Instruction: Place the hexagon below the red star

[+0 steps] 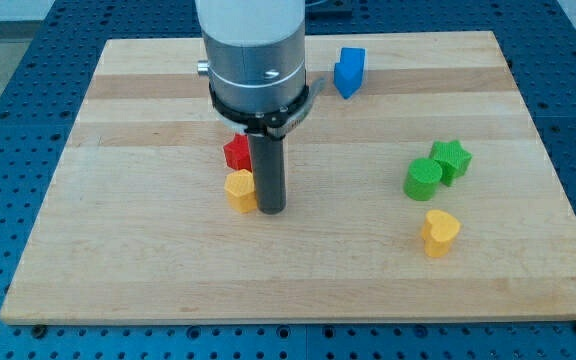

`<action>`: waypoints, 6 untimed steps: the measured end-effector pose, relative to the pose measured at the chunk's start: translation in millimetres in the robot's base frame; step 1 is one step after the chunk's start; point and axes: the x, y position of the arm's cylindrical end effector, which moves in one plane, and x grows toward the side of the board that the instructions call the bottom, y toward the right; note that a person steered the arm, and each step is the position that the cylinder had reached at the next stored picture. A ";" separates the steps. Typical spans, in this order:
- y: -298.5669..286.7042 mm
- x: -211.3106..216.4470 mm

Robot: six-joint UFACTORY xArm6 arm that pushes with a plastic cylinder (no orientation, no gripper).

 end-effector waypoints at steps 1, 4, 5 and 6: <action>-10.5 14.9; -34.6 -1.7; -34.8 -2.5; -34.6 3.1</action>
